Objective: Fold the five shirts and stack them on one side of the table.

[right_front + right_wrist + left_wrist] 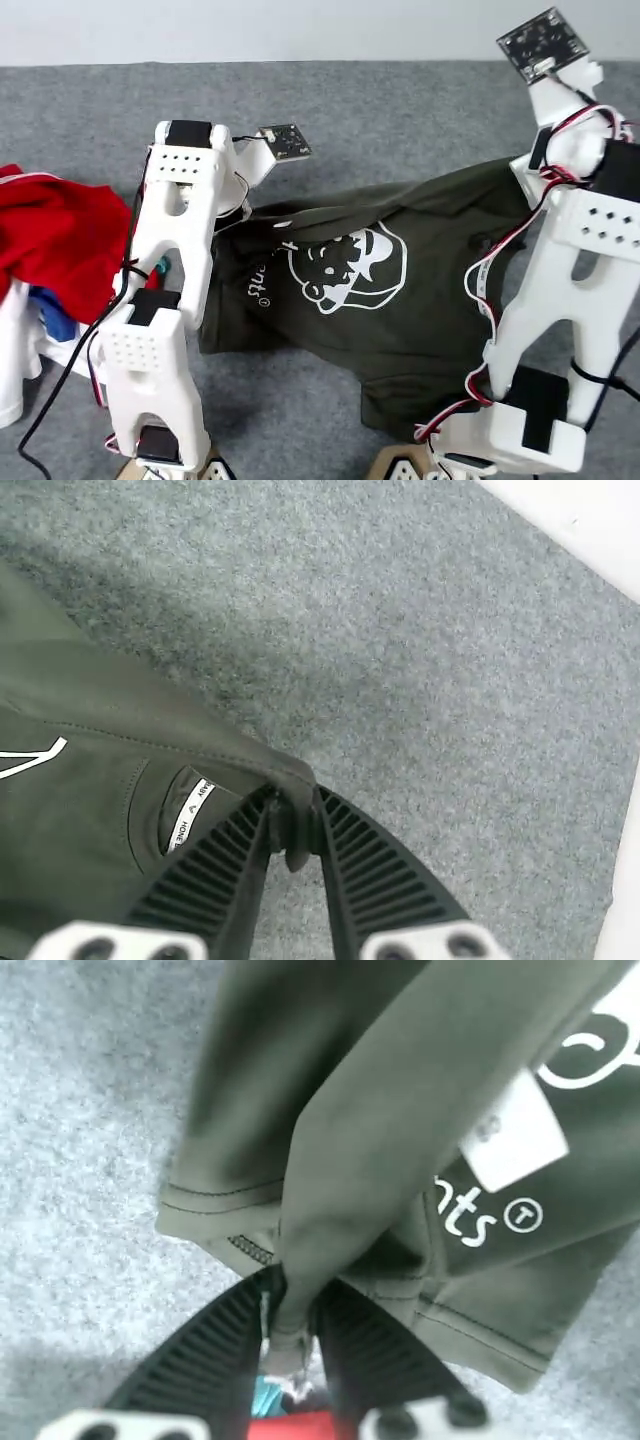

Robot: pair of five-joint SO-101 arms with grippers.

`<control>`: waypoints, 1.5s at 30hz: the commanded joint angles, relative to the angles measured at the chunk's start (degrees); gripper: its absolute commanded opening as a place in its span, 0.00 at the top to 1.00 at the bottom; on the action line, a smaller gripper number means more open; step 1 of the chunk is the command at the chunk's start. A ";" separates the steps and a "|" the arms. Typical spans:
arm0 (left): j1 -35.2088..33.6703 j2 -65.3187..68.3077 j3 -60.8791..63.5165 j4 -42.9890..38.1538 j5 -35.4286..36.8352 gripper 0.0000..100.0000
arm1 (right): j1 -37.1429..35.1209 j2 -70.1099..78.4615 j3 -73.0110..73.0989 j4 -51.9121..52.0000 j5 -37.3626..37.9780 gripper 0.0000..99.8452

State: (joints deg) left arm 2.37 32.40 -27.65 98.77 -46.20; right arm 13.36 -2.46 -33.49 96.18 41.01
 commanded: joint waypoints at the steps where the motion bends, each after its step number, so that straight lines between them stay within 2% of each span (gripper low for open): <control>1: -0.09 -2.64 -1.80 1.76 -0.35 0.99 | 0.48 -1.19 -1.05 0.22 -0.70 0.99; 7: 0.00 -3.25 -1.80 1.67 -0.26 0.92 | 0.48 -1.01 -1.05 0.22 -0.62 0.99; 14: 0.00 -3.34 -2.07 1.67 -0.26 1.00 | 0.31 -0.92 -1.05 0.22 -0.79 0.99; 24: 1.32 -9.32 -3.03 1.76 -0.09 0.99 | 0.22 -1.10 -1.05 0.31 -0.79 0.99; 26: 2.02 -10.02 -2.86 1.76 -0.09 0.96 | 0.22 -1.10 -1.05 0.31 -0.79 0.99; 31: 2.81 -8.18 -2.07 1.76 -0.09 0.94 | 0.22 -1.19 -1.05 0.31 -0.79 0.99; 35: 2.73 -5.71 -1.98 1.76 -0.09 1.00 | 0.22 -1.19 -1.14 1.71 -0.53 0.99; 45: 3.60 -8.09 -2.07 1.76 -0.09 0.96 | 0.31 -1.19 -1.14 2.95 -0.53 0.99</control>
State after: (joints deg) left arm 5.27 27.56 -28.88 98.77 -46.20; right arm 13.36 -2.46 -33.49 98.81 40.84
